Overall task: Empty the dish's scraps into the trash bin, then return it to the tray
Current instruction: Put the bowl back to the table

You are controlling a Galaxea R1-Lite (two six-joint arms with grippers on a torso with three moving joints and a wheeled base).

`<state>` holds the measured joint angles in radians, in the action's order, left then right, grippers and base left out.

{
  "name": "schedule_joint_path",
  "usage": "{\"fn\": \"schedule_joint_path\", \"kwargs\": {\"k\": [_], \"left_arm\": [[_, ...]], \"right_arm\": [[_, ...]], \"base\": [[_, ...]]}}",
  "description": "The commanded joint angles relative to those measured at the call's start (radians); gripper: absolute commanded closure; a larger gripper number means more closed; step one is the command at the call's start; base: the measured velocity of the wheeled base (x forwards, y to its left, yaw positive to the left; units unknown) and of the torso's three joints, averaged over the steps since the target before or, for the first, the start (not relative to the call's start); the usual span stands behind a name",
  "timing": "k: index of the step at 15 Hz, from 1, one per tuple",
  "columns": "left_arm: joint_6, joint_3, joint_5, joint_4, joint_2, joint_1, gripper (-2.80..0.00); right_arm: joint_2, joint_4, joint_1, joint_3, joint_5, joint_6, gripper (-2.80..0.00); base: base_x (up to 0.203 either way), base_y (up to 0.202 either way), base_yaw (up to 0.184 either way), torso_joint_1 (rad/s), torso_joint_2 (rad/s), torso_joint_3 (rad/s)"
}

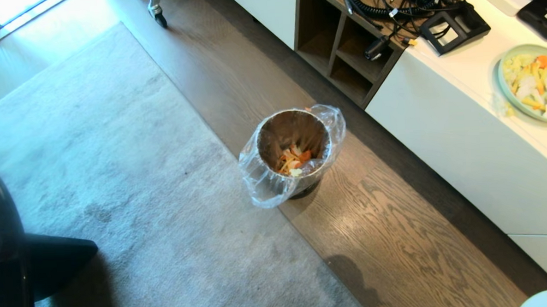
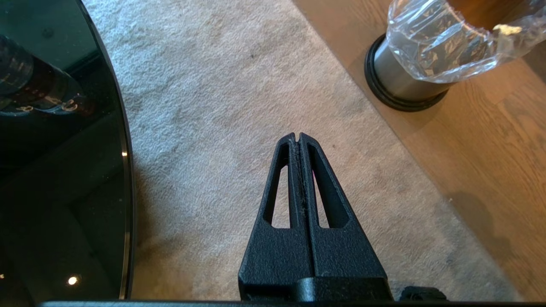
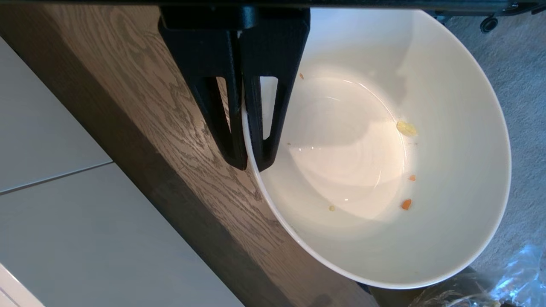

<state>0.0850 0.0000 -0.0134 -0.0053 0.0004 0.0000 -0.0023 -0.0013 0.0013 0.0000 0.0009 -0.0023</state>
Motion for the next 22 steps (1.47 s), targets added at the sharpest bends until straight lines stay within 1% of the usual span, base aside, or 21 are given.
{"fn": "schedule_joint_path", "kwargs": {"k": [1, 22], "left_arm": [[0.001, 0.0, 0.0, -0.001, 0.0, 0.0, 0.0], [0.002, 0.0, 0.0, -0.001, 0.0, 0.0, 0.0]], "right_arm": [[0.002, 0.0, 0.0, 0.0, 0.001, 0.001, 0.0], [0.002, -0.001, 0.0, 0.0, 0.001, -0.001, 0.0]], "base": [[0.0, 0.0, 0.0, 0.002, 0.0, 0.195], [0.0, 0.0, 0.0, 0.003, 0.0, 0.204]]}}
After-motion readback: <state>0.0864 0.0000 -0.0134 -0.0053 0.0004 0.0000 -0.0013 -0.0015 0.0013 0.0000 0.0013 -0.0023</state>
